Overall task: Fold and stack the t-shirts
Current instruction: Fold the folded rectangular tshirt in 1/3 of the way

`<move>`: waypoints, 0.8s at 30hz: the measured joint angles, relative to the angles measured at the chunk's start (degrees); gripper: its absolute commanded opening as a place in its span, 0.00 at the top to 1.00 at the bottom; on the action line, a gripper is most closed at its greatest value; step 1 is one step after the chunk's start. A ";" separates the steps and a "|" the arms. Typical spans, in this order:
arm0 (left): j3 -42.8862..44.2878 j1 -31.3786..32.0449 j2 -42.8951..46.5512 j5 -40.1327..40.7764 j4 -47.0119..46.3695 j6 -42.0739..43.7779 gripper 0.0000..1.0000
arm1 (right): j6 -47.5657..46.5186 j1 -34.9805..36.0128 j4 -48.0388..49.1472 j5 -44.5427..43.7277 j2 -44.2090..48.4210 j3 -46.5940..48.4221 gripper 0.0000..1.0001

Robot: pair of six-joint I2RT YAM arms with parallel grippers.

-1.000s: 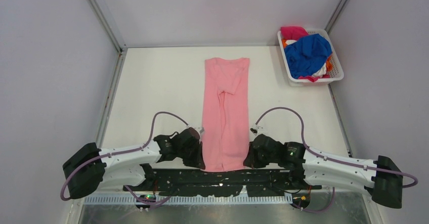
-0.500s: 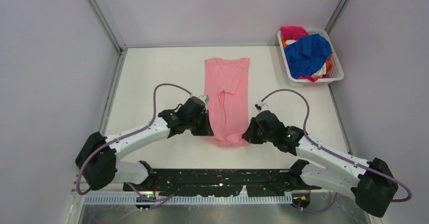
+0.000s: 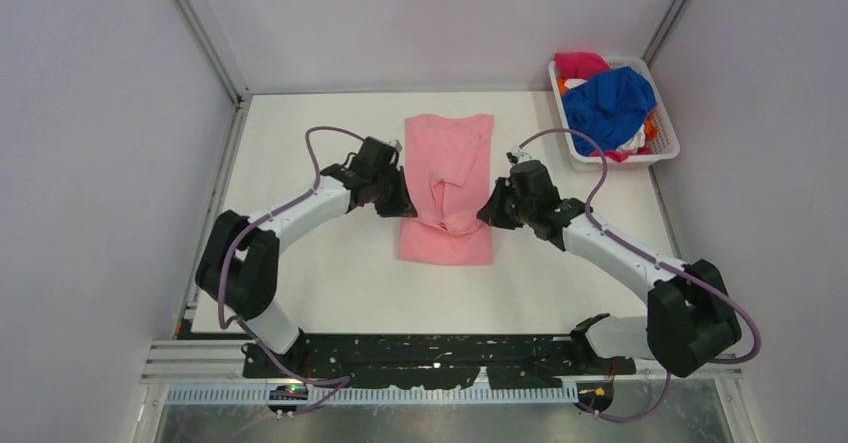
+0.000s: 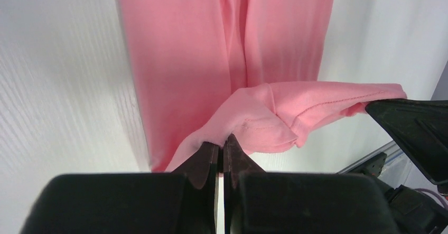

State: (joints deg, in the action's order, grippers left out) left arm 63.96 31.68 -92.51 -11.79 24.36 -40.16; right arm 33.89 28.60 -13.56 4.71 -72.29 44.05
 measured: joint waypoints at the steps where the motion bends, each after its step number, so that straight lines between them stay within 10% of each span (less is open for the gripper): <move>1: 0.76 -0.48 -0.94 -0.35 0.04 0.22 1.00 | -0.24 -0.85 0.66 0.63 -1.44 0.68 0.95; 15: 9.22 -5.11 -12.37 -5.35 0.35 1.66 0.90 | -1.03 -6.84 5.53 6.19 -16.06 6.56 0.90; 24: 16.76 -8.24 -18.91 -7.30 1.22 0.98 0.16 | 2.97 -11.13 7.78 9.18 -25.59 14.47 0.26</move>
State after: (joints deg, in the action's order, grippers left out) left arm 80.73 23.44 -111.42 -19.09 25.58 -39.18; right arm 36.86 17.47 -5.78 13.89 -97.89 58.52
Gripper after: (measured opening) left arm 0.673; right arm 0.540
